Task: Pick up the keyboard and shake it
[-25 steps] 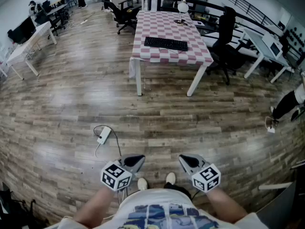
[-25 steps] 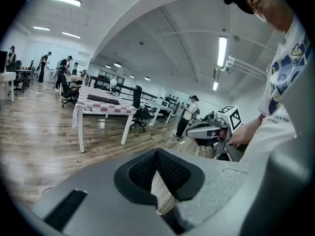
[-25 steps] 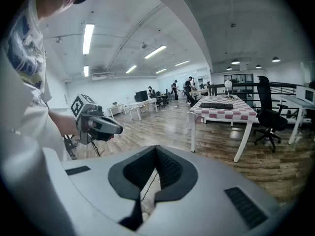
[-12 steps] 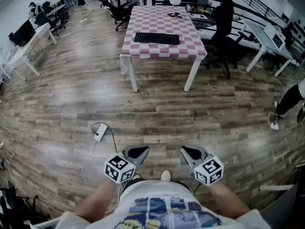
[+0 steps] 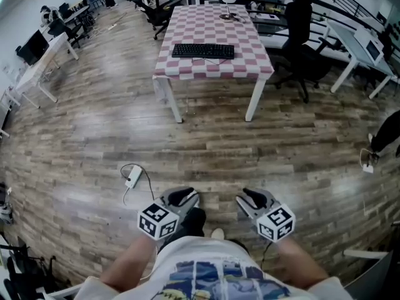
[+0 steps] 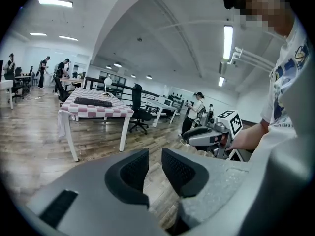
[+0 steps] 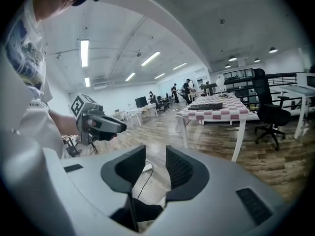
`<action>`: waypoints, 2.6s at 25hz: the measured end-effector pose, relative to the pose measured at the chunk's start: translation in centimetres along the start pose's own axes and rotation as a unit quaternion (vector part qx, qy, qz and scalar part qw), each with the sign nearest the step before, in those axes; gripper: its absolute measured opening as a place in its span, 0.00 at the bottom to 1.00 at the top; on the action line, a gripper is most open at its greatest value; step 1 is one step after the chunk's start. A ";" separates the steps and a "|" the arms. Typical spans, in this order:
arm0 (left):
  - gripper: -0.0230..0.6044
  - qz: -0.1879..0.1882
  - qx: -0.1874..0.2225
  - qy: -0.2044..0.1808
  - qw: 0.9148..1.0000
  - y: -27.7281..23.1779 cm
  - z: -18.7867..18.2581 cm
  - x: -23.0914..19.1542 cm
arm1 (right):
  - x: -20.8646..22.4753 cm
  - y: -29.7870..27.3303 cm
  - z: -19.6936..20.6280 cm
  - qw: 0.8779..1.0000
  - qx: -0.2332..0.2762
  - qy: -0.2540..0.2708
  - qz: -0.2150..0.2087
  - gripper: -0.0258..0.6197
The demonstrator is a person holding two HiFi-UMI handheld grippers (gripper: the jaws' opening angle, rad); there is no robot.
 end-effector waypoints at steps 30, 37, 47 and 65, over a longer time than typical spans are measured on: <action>0.21 -0.011 0.021 0.066 0.998 -15.4 -15.1 -40.8 | 26.4 -30.0 -22.9 0.997 -0.031 0.014 0.067 0.25; 0.21 -0.041 0.006 0.068 0.997 -23.4 -20.5 -45.9 | 37.8 -35.0 -28.4 0.999 -0.031 0.012 0.040 0.25; 0.21 -0.070 -0.005 0.074 0.995 -35.1 -29.2 -52.5 | 52.4 -40.6 -34.2 0.998 -0.051 -0.020 0.002 0.25; 0.21 -0.092 -0.037 0.111 0.989 -37.9 -29.2 -71.2 | 65.8 -52.6 -33.2 0.981 -0.113 -0.140 0.067 0.26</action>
Point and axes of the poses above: the fingertips, and each gripper's own axes: y backward along the fingers, x to its right, z out of its underside, the point moved 5 cm from there along y, backward along the fingers, and after that the axes turned 5 degrees about -y, right-handed, at the moved point
